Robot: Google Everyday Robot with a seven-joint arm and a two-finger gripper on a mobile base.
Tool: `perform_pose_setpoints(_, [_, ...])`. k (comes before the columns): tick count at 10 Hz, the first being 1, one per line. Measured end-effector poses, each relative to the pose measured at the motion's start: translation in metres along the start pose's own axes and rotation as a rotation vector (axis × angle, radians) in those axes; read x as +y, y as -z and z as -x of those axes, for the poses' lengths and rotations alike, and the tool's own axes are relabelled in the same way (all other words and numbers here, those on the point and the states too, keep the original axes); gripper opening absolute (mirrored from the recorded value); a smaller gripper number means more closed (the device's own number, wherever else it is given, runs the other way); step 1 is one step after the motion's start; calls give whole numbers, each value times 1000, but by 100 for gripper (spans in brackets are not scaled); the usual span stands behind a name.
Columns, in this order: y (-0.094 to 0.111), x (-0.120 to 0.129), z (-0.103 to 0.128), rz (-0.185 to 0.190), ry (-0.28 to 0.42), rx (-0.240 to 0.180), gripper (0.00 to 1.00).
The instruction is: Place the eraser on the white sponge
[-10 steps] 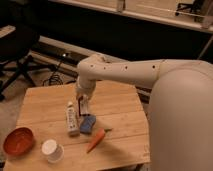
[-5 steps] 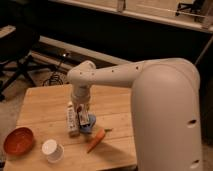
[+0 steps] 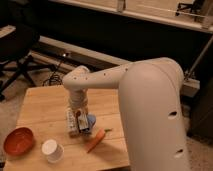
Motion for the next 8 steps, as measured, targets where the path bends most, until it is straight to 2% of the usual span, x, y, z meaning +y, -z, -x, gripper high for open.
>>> perform_pose_setpoints(2, [-13, 1, 3, -17, -2, -6, 0])
perform_pose_setpoints(8, [-24, 17, 5, -30, -5, -7, 0])
